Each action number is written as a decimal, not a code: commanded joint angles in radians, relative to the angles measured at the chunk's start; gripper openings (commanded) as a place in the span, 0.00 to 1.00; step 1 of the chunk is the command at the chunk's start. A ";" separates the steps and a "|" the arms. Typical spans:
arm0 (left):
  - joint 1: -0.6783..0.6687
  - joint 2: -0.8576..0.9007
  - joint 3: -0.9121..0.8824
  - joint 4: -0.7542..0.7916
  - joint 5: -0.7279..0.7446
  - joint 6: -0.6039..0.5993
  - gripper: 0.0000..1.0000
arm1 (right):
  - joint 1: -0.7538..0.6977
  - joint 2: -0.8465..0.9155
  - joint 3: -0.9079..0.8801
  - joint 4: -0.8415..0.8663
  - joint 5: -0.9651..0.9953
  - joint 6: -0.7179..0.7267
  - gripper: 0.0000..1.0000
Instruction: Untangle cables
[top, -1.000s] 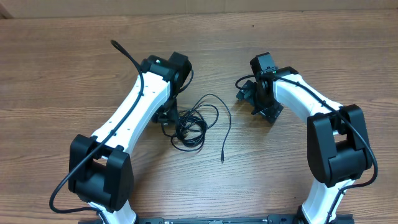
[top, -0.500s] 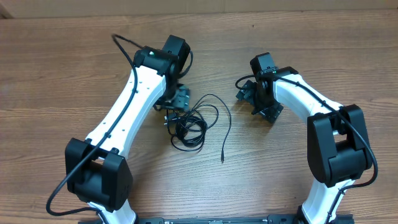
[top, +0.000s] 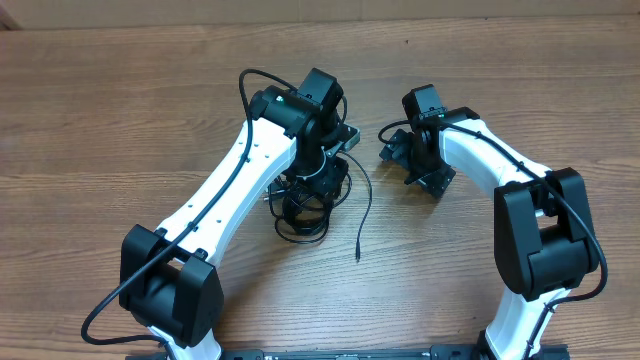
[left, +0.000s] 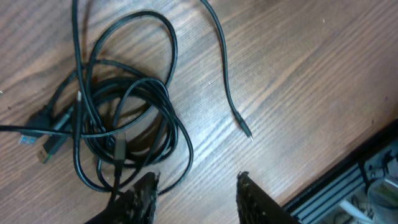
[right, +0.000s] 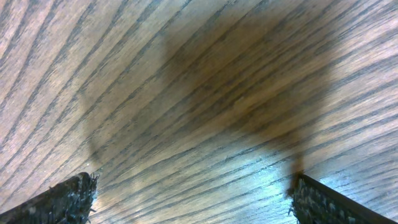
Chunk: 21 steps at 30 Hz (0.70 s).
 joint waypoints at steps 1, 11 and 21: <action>-0.010 -0.024 -0.034 0.031 -0.031 -0.072 0.41 | 0.000 0.043 -0.045 0.006 -0.016 -0.015 1.00; -0.024 -0.024 -0.262 0.189 -0.036 -0.080 0.41 | 0.000 0.043 -0.045 0.007 -0.016 -0.015 1.00; -0.060 -0.024 -0.377 0.325 -0.072 -0.089 0.41 | 0.000 0.043 -0.045 0.006 -0.016 -0.015 1.00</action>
